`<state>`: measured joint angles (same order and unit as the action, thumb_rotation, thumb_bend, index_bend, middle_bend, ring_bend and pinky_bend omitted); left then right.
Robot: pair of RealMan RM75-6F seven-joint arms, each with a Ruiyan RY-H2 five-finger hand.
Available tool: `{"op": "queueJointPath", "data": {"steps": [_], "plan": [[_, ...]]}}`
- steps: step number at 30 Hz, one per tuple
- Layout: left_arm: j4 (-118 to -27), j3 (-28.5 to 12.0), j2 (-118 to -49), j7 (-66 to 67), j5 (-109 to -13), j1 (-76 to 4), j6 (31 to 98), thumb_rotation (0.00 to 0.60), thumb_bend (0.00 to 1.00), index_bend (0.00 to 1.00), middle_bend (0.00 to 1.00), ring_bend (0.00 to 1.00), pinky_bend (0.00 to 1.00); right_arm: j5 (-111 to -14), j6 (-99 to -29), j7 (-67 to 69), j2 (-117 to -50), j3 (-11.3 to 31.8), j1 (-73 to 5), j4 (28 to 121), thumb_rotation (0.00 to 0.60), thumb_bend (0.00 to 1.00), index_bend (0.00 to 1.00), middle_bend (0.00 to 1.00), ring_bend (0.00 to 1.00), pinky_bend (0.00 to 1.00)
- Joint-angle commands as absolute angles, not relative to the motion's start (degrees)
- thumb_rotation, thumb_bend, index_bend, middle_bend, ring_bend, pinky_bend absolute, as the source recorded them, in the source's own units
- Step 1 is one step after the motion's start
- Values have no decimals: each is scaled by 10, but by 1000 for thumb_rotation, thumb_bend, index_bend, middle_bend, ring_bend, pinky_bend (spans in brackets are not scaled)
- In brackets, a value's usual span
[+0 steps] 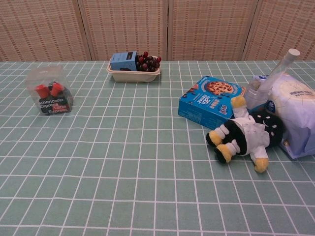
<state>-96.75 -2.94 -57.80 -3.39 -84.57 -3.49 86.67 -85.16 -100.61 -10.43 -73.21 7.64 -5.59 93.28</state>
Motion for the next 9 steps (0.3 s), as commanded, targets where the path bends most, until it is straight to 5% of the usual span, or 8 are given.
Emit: {"op": "queueJointPath", "data": {"steps": [1,9], "plan": [[-961,-29,-583,-35,-849,-30,876,600,169,297,294,224,473,-861,-1026,-90,-744,77,-40,906,600,169,407,537,493,554],[-959,-28,-586,-28,-856,-27,883,600,169,299,297,226,473,-869,-1031,-43,-741,81,-29,883,600,169,407,530,489,539]]}}
